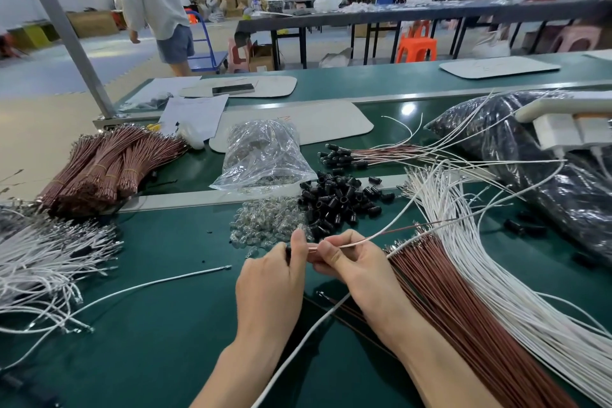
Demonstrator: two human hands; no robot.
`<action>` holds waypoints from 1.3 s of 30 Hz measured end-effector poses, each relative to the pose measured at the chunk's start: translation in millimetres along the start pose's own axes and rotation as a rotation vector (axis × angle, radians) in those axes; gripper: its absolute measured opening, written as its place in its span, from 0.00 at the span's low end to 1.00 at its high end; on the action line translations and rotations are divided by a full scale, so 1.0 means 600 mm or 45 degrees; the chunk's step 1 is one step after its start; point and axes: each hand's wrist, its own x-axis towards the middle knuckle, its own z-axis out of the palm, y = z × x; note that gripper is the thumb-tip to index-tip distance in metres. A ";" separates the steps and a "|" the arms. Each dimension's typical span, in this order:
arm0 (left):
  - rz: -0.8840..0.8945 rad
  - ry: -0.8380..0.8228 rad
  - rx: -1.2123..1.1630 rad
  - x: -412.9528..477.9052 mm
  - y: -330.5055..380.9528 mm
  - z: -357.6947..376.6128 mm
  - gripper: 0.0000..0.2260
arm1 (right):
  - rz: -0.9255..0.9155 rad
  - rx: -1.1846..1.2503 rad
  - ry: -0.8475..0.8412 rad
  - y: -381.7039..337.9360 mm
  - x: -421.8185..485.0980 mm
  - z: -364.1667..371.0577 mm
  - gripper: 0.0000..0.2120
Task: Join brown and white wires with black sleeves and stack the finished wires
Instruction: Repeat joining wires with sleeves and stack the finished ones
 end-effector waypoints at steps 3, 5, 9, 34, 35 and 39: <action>0.093 -0.012 -0.360 -0.003 -0.002 0.000 0.21 | 0.010 0.082 0.000 -0.004 0.001 0.000 0.15; 0.174 -0.043 -0.457 -0.001 -0.002 -0.001 0.13 | 0.044 0.164 0.021 -0.007 0.002 0.000 0.18; 0.233 -0.115 -0.561 0.002 -0.005 0.001 0.04 | 0.035 0.140 0.006 -0.005 0.003 -0.002 0.15; 0.064 -0.062 -0.475 0.002 0.001 0.000 0.22 | -0.008 -0.023 -0.006 -0.006 0.000 0.002 0.08; 0.035 -0.004 -0.563 0.006 0.000 -0.004 0.21 | -0.013 0.020 0.030 -0.009 0.000 0.001 0.10; -0.159 0.301 -0.833 0.035 -0.024 -0.033 0.20 | -0.048 0.200 0.209 -0.025 0.004 -0.021 0.12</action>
